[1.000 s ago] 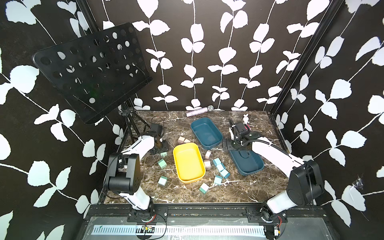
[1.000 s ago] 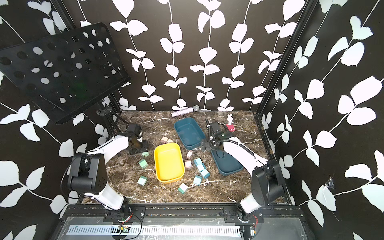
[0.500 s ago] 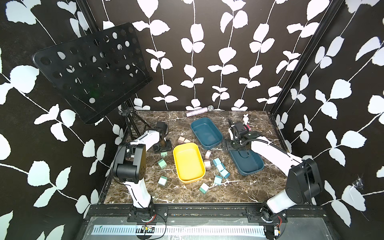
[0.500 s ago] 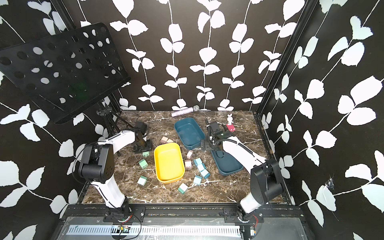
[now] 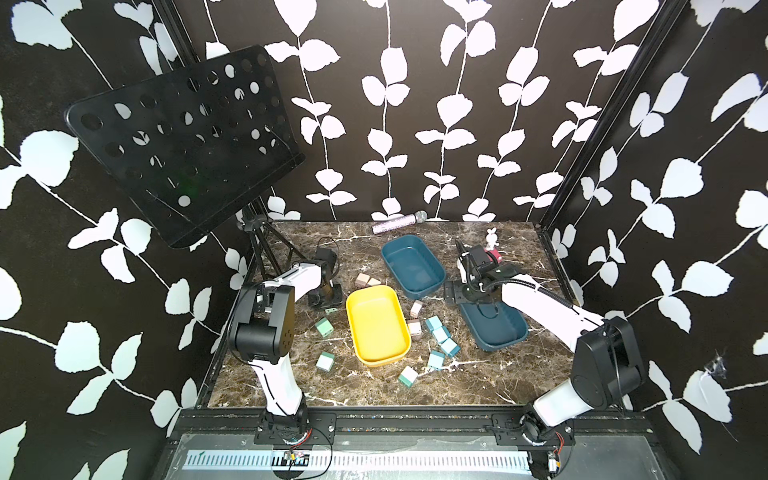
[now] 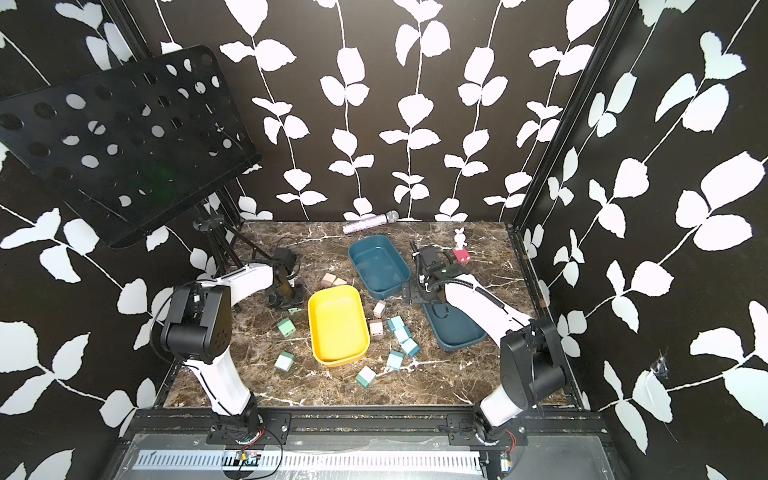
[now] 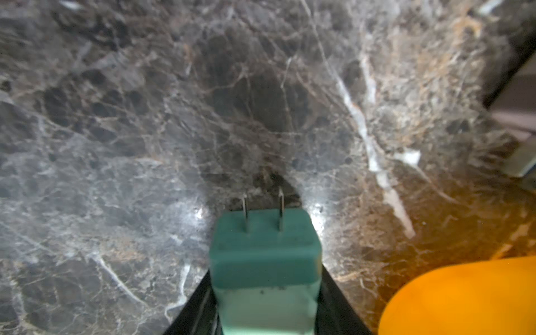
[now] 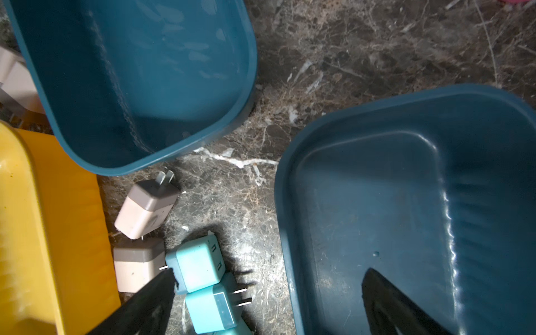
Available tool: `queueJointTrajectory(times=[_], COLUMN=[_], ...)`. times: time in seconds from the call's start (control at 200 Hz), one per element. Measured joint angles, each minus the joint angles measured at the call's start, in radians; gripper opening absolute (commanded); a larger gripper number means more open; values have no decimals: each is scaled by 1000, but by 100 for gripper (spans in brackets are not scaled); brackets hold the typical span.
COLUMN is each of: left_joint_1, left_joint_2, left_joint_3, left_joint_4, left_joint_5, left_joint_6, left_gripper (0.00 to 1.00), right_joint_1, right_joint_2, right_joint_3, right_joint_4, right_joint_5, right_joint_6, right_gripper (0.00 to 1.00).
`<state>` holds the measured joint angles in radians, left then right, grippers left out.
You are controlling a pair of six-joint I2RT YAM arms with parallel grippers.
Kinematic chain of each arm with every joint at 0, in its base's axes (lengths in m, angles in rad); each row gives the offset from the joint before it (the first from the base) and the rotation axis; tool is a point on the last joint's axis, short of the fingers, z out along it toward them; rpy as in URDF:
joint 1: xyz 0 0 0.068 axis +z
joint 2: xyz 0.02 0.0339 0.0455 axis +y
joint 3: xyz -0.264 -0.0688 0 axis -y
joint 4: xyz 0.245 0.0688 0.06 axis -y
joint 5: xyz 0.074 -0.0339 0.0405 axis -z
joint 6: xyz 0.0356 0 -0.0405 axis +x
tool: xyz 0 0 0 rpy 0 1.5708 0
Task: Place the plugs by color into the storage box
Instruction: Pick up the plug from the center of the board.
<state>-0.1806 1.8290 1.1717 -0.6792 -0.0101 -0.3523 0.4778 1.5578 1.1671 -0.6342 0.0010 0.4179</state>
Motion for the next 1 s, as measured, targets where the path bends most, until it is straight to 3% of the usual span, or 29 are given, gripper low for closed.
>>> queueJointTrajectory(times=[0.26,0.565,1.0], left_joint_1=[0,-26,-302], left_joint_2=[-25,-164,-187], left_joint_3=[23,152,164], left_joint_4=[-66,-164,-121], left_joint_5=[-37,-56,-3], left_joint_6=[-2,-30,-232], left_gripper=[36,36,38], right_joint_1=[0,0,0], right_joint_2=[-1,-1,-5], right_joint_3=[-3,-3,-3], right_joint_4=[0,1,-2], right_joint_5=[-6,-11,-15], right_joint_6=[0,-1,-3], right_gripper=[98,98,98])
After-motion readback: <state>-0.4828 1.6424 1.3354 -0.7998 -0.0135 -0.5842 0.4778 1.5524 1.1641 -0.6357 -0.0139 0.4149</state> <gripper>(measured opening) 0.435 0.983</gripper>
